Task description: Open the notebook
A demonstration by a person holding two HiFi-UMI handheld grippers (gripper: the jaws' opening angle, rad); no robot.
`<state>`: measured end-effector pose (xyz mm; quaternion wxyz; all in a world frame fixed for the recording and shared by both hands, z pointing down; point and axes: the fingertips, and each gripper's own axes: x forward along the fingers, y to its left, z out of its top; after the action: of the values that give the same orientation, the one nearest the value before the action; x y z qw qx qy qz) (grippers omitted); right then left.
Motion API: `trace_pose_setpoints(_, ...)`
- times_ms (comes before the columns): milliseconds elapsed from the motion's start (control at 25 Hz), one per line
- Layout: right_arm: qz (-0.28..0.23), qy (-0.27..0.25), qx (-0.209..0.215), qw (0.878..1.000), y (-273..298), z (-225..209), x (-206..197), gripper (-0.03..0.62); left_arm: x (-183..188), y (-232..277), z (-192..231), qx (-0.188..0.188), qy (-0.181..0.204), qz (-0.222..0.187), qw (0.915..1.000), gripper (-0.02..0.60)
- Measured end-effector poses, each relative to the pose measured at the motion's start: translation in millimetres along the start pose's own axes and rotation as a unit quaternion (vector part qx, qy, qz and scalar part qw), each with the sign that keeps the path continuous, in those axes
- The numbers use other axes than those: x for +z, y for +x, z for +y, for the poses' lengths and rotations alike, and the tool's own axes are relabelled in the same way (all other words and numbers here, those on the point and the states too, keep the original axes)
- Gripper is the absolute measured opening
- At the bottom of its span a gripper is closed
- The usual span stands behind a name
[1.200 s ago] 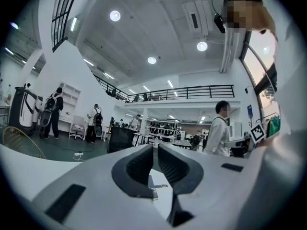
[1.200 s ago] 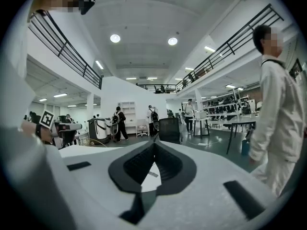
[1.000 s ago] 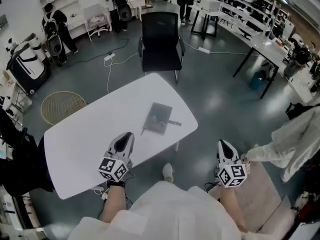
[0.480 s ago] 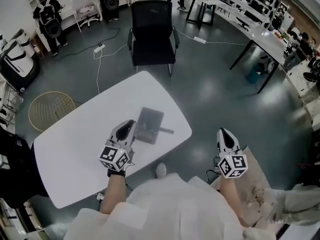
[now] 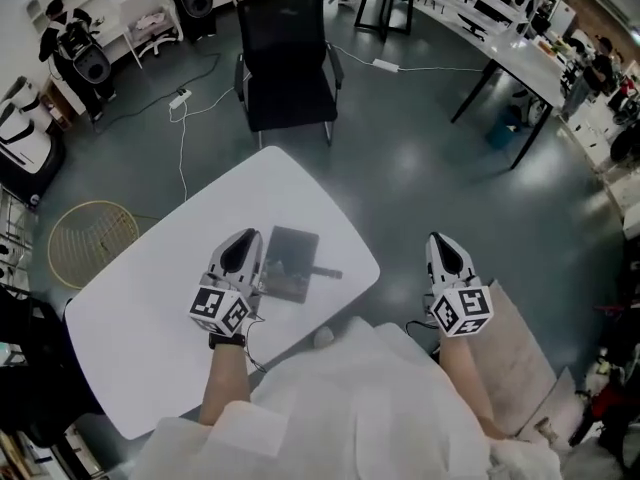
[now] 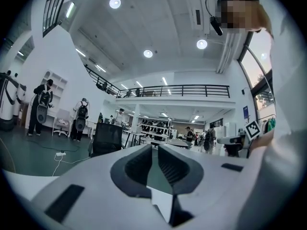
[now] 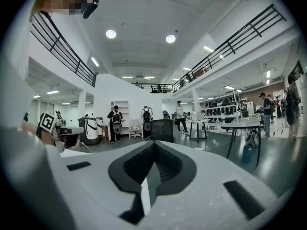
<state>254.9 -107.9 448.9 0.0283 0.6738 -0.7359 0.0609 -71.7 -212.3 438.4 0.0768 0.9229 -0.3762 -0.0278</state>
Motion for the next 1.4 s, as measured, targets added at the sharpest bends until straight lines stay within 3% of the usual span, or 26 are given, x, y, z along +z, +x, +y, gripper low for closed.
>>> trace_pose_setpoints(320, -0.006, -0.006, -0.014, 1.0, 17, -19, 5, 0.005, 2, 26, 7, -0.01, -0.001, -0.007, 0.9999, 0.028)
trace_pose_setpoints(920, 0.012, -0.012, 0.025, 1.0, 37, -42, -3, 0.005, -17, 45, -16, -0.002, -0.006, 0.01, 0.9999, 0.028)
trace_pose_setpoints(1160, 0.026, -0.02, 0.079, 0.996, 55, -47, 4, 0.005, -39, 46, -26, 0.016, -0.004, 0.042, 0.999, 0.028)
trace_pose_setpoints(1320, 0.031, -0.027, 0.111, 0.993, 70, -47, 5, 0.005, -77, 48, -25, 0.03, 0.004, 0.1, 0.9945, 0.033)
trace_pose_setpoints(1400, 0.032, -0.029, 0.126, 0.991, 77, -44, 5, 0.005, -97, 48, -25, 0.031, -0.005, 0.133, 0.9907, 0.071)
